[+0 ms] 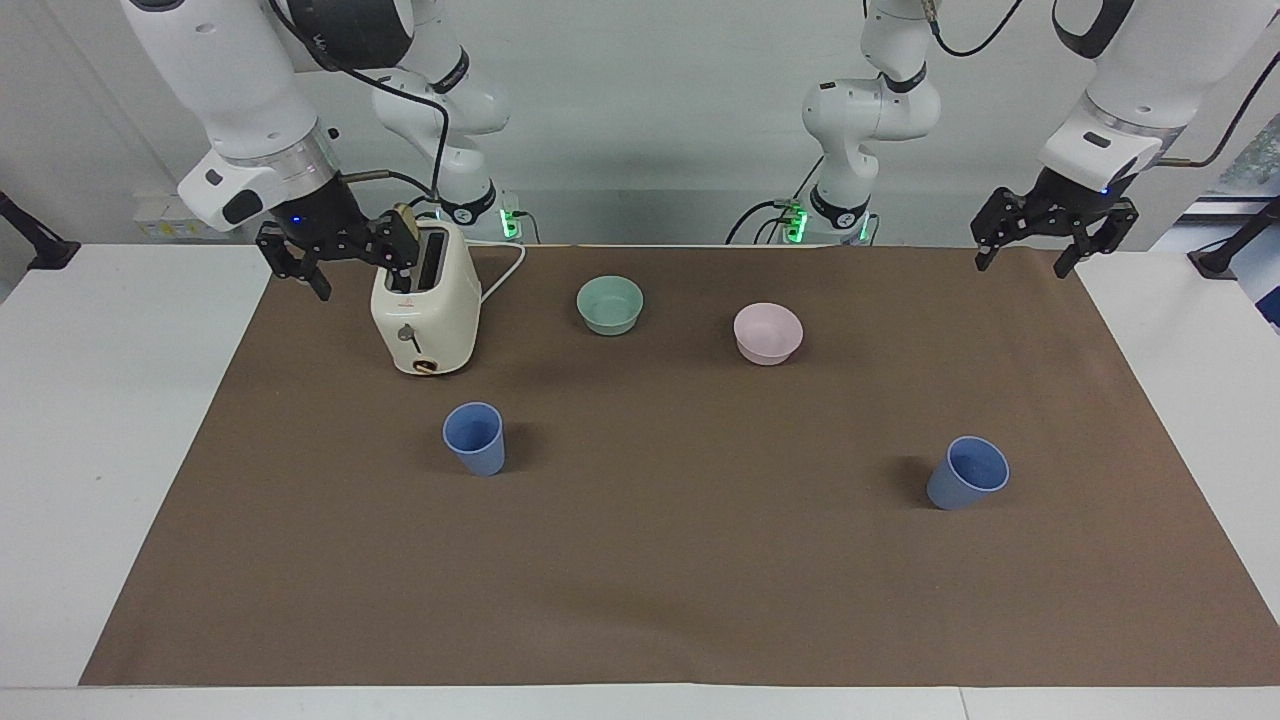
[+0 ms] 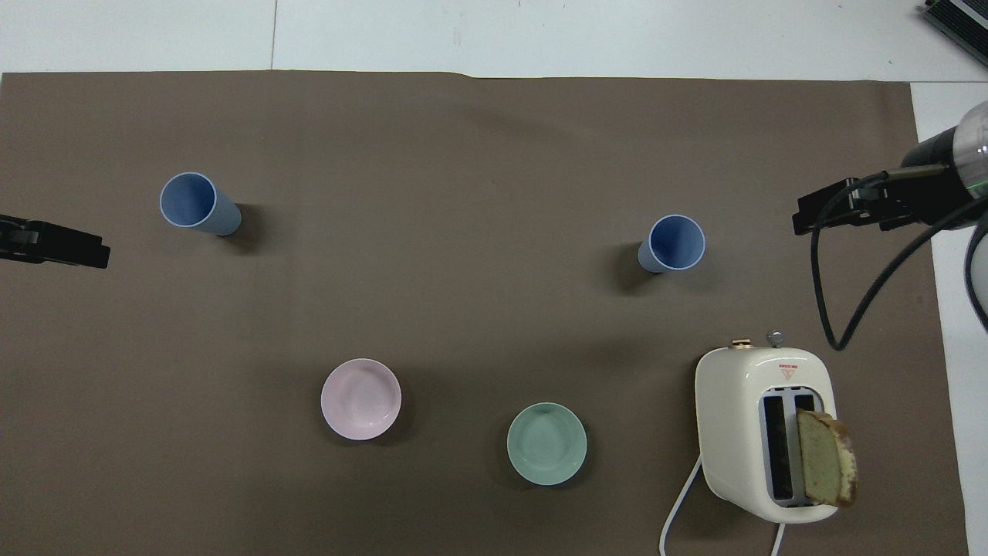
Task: Stack blue cups with both arms
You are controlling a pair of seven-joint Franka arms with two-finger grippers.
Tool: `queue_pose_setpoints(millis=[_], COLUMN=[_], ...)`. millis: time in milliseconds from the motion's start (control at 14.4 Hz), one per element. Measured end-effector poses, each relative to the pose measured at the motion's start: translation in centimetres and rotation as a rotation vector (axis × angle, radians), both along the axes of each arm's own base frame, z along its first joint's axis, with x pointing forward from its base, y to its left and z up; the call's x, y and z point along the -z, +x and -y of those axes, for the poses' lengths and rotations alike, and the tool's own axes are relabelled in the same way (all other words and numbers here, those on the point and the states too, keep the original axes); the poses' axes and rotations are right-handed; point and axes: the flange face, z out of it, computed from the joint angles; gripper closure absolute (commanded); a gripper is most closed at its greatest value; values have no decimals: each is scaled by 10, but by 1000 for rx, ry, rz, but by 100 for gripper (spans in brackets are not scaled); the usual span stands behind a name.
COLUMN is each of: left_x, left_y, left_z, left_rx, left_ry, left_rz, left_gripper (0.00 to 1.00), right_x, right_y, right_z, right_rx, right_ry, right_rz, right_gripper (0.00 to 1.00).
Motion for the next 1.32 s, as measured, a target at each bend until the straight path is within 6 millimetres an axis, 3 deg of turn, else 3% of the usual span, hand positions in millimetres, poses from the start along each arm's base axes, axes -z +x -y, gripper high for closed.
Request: queue_pose_setpoints(millis=[348, 1321], left_x=[0, 0], left_y=[0, 0], left_z=[0, -9], left_rx=[0, -16], left_ry=[0, 0], left_rz=[-1, 0], left_gripper=[0, 0], right_x=[1, 1], right_y=[0, -1], right_z=[16, 15], right_rx=[26, 24], right_ry=[-1, 0], right_rz=[-8, -12], right_gripper=[0, 0])
